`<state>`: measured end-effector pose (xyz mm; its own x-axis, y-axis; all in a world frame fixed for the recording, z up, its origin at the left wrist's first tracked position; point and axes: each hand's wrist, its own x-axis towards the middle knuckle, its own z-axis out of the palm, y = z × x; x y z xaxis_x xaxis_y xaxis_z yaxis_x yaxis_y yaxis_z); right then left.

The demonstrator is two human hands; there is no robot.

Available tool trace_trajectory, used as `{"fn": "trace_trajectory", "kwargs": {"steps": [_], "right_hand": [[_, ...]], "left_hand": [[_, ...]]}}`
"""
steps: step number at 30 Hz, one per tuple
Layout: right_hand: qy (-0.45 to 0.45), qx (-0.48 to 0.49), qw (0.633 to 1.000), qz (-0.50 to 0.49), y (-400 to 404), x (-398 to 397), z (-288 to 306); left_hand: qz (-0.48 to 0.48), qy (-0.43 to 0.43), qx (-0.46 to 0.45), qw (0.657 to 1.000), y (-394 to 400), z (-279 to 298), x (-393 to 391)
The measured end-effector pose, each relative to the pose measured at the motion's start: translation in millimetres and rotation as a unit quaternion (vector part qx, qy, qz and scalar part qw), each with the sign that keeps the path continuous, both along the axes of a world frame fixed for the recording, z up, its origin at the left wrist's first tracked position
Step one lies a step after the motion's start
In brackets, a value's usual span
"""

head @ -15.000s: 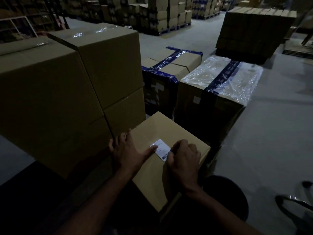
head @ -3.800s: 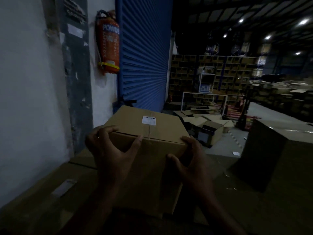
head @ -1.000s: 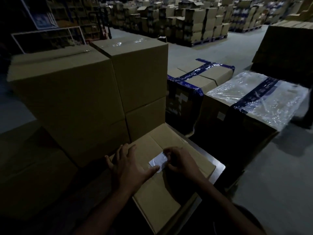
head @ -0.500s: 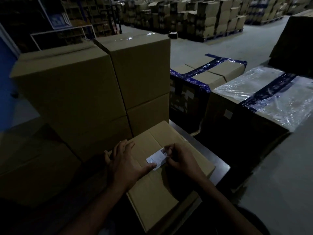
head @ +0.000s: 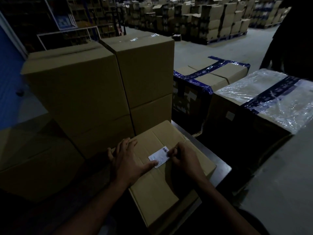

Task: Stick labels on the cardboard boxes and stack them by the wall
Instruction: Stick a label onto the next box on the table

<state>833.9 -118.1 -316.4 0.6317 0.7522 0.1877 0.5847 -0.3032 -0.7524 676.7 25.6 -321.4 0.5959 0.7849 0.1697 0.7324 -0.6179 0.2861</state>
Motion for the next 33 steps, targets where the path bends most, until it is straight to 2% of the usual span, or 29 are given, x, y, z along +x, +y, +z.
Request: {"fn": "trace_trajectory", "kwargs": {"steps": [5, 9, 14, 18, 23, 27, 33], "right_hand": [[-0.030, 0.000, 0.999, -0.025, -1.6, -5.4, 3.1], [0.008, -0.003, 1.000, -0.023, -3.1, -3.1, 2.2], [-0.035, -0.029, 0.996, -0.075, -3.0, -14.9, 2.0], [-0.006, -0.011, 0.996, -0.090, -6.6, -17.4, 0.8], [-0.009, -0.025, 0.995, -0.100, -7.6, -20.7, 2.4], [-0.004, 0.008, 0.994, -0.107, -9.1, -22.4, 4.7], [-0.015, -0.012, 0.993, -0.116, -9.1, -24.6, 2.3]], "left_hand": [[0.001, -0.004, -0.002, 1.000, -1.6, 0.7, -0.6], [0.003, -0.001, -0.003, 1.000, -1.4, 0.8, -0.4], [0.001, -0.006, -0.005, 1.000, -2.3, 0.7, -1.3], [0.001, -0.012, -0.006, 1.000, -3.4, 3.1, -0.7], [-0.001, -0.017, -0.006, 1.000, -3.4, 2.0, -0.3], [-0.003, -0.008, -0.003, 1.000, -2.5, 0.5, -1.2], [-0.004, -0.009, -0.003, 1.000, -4.0, 6.9, -1.2]]}}
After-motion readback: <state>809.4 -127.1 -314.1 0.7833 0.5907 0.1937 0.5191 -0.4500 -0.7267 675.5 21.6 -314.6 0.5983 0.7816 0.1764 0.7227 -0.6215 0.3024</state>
